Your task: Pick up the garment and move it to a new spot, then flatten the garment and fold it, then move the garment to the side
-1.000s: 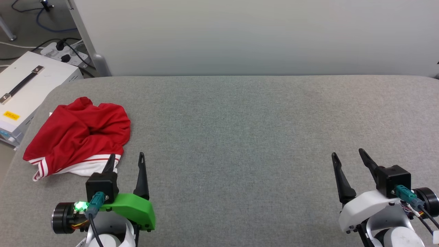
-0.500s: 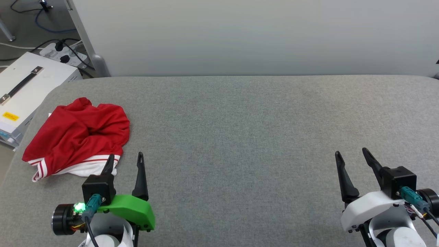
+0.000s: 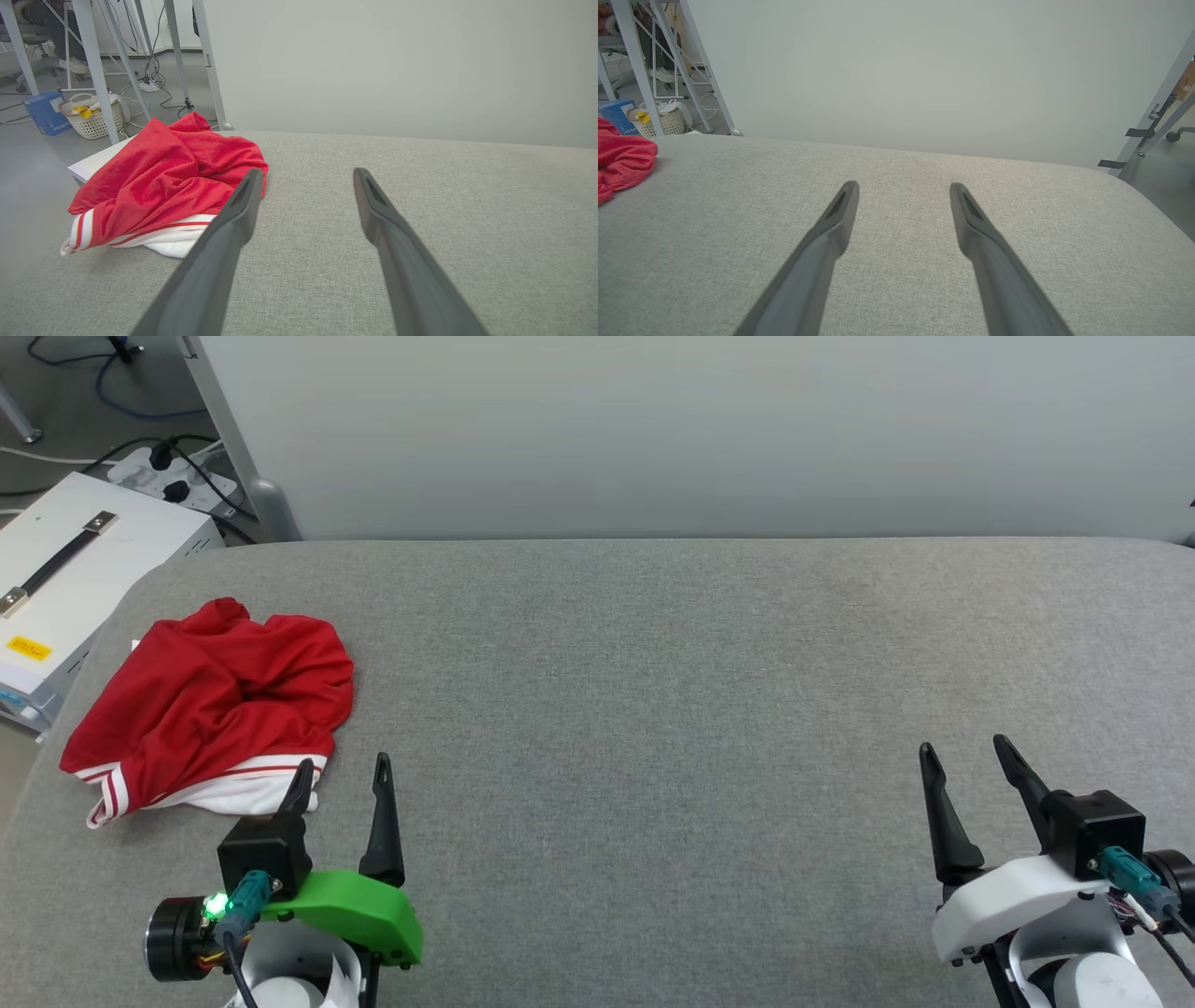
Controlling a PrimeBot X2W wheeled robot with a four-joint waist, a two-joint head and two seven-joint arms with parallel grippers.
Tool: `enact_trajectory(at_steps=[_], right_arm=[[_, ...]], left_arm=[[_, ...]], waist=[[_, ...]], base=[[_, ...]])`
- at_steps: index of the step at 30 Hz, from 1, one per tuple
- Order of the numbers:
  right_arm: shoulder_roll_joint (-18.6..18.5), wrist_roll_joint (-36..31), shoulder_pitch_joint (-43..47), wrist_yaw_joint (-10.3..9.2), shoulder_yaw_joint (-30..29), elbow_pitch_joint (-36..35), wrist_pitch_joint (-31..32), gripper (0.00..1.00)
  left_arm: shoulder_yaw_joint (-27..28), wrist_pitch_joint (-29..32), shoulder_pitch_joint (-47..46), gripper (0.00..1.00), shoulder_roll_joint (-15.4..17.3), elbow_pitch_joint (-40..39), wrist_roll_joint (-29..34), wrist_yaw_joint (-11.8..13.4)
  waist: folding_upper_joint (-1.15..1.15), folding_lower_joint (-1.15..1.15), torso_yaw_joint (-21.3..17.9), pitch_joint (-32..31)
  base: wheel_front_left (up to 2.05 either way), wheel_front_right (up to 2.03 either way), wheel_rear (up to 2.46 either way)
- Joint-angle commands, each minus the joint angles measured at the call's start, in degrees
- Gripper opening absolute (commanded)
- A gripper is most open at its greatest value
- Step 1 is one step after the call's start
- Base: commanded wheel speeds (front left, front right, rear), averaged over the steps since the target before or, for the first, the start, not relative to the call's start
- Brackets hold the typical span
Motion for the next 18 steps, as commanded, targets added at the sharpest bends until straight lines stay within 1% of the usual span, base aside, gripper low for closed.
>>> enact_trajectory(at_steps=[1,18], right_arm=[[0.0,0.4,-1.0,-0.02,0.0,0.4,-0.6,1.00],[0.0,1.1,-1.8,-0.02,0.0,0.6,-2.6,1.00]], left_arm=[[0.0,-0.7,0.3,1.00,-0.1,0.2,-1.0,-0.2],[0.1,-2.7,0.2,1.00,-0.1,0.8,-3.5,-1.1]], waist=[[0.20,0.00,0.0,0.0],[0.29,0.00,0.2,0.7]], base=[[0.00,0.00,0.00],[0.00,0.00,0.00]])
